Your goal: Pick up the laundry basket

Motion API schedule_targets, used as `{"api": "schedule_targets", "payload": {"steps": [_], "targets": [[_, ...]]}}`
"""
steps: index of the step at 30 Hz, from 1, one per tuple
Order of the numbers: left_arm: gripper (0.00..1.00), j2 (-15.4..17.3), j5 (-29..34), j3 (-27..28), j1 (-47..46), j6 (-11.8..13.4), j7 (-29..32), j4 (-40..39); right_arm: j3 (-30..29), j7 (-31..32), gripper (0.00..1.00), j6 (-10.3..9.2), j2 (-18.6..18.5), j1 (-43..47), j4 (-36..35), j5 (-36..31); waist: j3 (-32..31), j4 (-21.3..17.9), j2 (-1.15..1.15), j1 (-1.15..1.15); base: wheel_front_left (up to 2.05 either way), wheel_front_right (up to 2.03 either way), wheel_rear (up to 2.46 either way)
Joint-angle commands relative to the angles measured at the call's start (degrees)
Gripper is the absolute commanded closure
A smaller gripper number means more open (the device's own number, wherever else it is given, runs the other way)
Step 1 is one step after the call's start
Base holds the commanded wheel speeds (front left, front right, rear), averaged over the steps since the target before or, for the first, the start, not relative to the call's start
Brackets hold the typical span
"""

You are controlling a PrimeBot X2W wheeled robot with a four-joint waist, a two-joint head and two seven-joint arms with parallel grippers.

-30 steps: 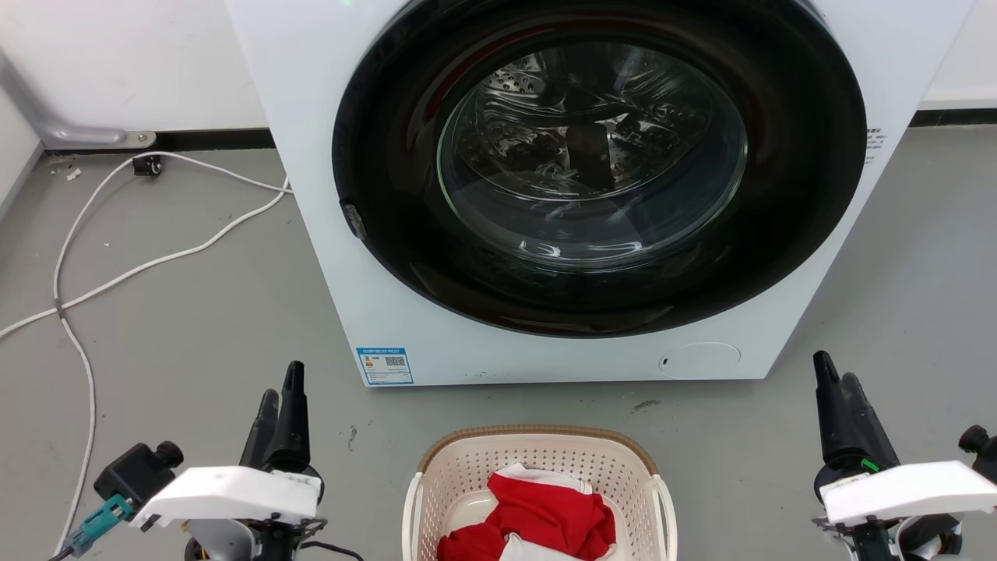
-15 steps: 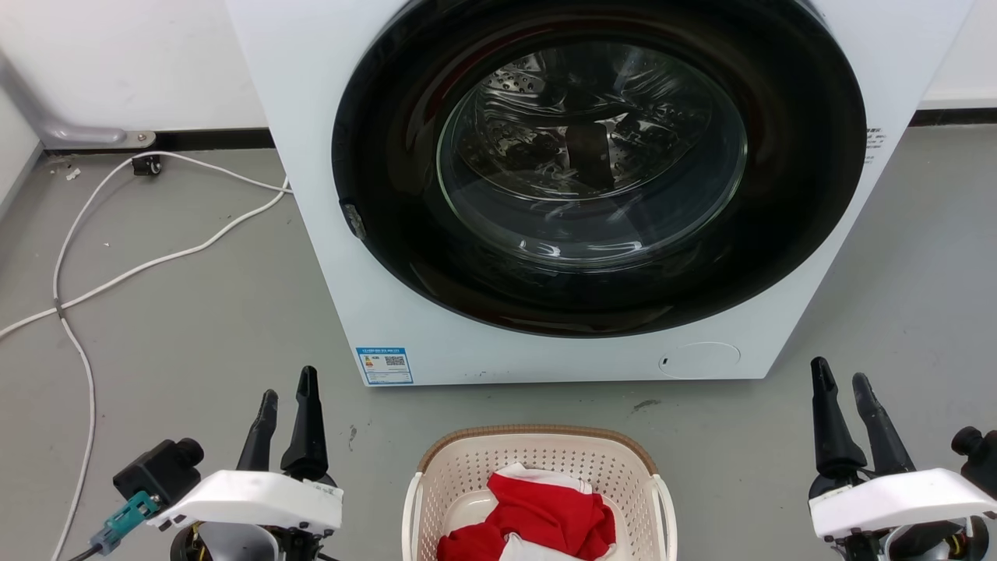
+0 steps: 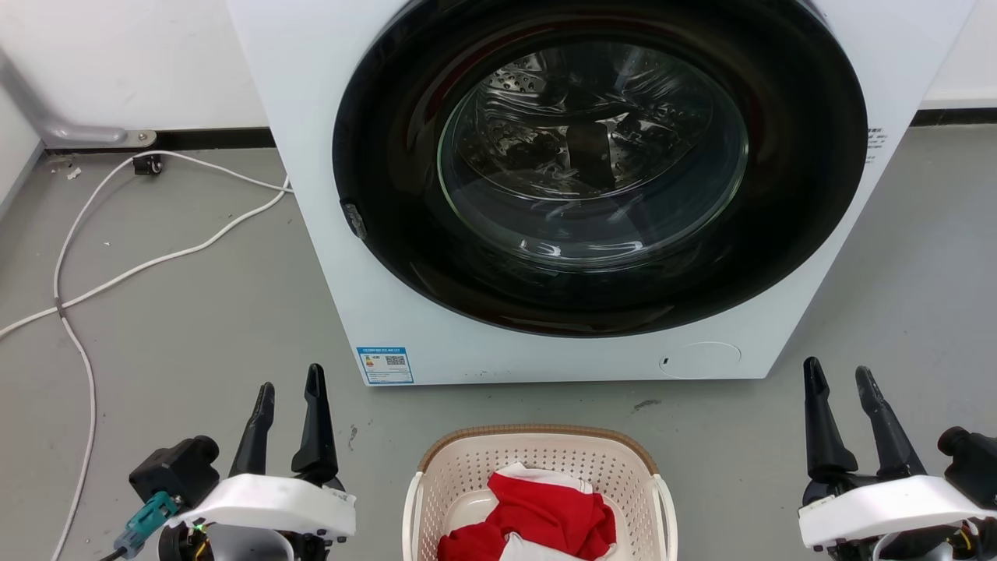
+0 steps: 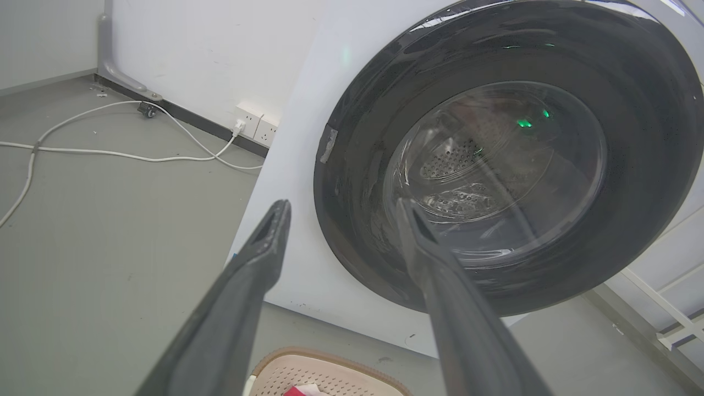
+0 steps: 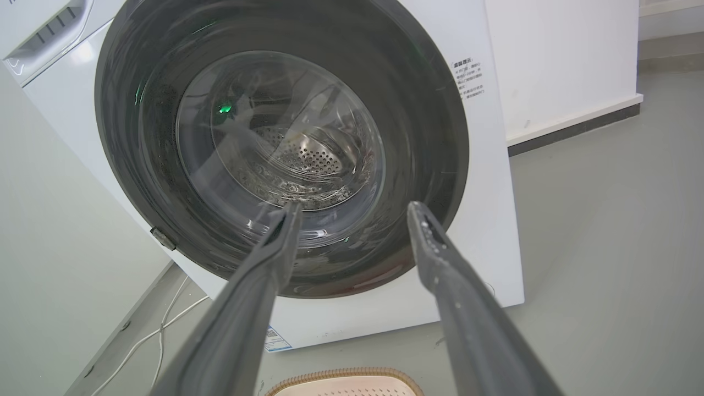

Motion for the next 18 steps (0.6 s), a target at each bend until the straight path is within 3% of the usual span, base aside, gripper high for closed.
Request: {"api": "schedule_targets", "payload": {"steps": [1,18], "targets": [[0.00,0.23,1.53,-0.11,0.32,0.20,-0.50,-0.89,0.15,-0.64,0.00,-0.01,-0.30,0.26,-1.19,-1.70,0.02,0.01,0.00,0.00,0.00,0.00,0.00],[0.00,0.25,10.82,-0.91,1.26,1.24,-2.73,-1.89,0.58,-2.81,0.00,-0.02,-0.34,1.54,-2.75,-11.06,0.06,0.12,0.00,0.00,0.00,0.00,0.00]]}}
